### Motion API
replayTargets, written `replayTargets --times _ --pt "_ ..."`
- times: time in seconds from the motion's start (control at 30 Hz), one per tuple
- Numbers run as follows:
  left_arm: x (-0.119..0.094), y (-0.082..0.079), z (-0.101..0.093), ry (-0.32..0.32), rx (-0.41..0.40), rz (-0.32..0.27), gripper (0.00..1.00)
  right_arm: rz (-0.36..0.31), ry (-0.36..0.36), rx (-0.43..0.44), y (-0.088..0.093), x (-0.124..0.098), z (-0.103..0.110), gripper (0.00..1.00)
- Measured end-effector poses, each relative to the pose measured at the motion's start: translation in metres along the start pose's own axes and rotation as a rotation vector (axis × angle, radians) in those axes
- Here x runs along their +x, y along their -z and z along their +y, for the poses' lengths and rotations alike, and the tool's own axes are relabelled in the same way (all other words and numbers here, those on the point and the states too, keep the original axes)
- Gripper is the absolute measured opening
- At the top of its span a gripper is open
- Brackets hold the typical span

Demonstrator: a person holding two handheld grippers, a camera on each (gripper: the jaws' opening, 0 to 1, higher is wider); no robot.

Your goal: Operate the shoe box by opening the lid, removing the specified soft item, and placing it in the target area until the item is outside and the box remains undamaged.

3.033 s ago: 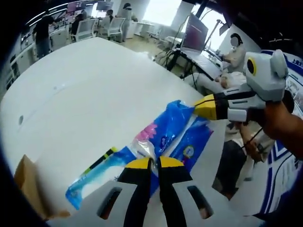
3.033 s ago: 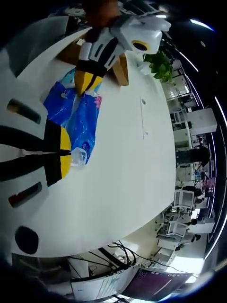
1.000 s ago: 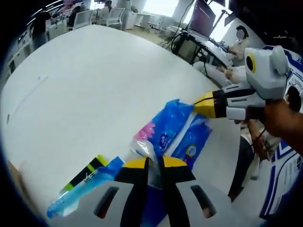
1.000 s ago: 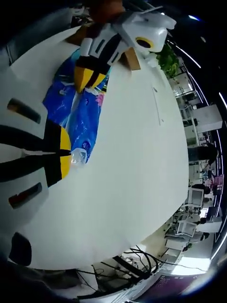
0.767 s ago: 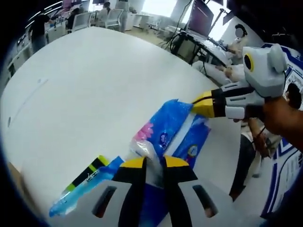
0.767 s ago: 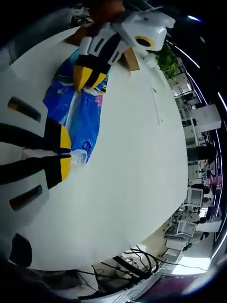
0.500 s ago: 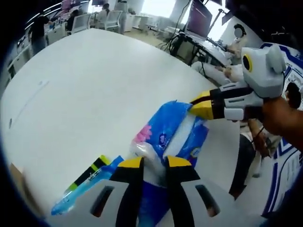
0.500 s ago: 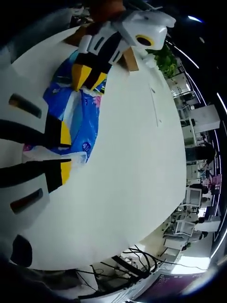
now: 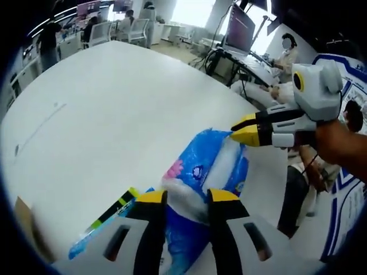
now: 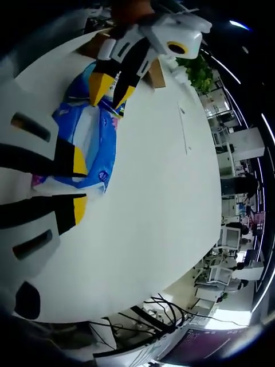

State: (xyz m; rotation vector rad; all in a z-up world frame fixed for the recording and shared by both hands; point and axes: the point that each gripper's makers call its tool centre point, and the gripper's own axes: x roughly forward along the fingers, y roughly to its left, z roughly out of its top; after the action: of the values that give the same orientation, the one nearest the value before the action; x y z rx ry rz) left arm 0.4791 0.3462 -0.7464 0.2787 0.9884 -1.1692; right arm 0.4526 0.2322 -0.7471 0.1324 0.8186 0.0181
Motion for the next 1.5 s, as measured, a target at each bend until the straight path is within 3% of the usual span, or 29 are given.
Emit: replayTargets --times 0.33,0.73,1.0,1.5 --pt "-0.013 -0.009 -0.004 0.015 0.006 -0.042 0.29 -0.014 0.008 -0.004 -0.006 -0.007 0.004 0.09" --pt "-0.06 -0.013 0.0 0.01 0.01 -0.104 0.32 -0.06 0.005 -0.027 -0.032 -0.033 0.031 0.12" --pt "-0.103 0.0 0.012 -0.017 -0.011 -0.142 0.32 -0.08 -0.006 -0.052 -0.045 -0.044 0.063 0.13" --pt "-0.18 0.044 0.052 -0.09 -0.07 -0.192 0.33 -0.116 -0.045 -0.107 -0.068 -0.06 0.142 0.12"
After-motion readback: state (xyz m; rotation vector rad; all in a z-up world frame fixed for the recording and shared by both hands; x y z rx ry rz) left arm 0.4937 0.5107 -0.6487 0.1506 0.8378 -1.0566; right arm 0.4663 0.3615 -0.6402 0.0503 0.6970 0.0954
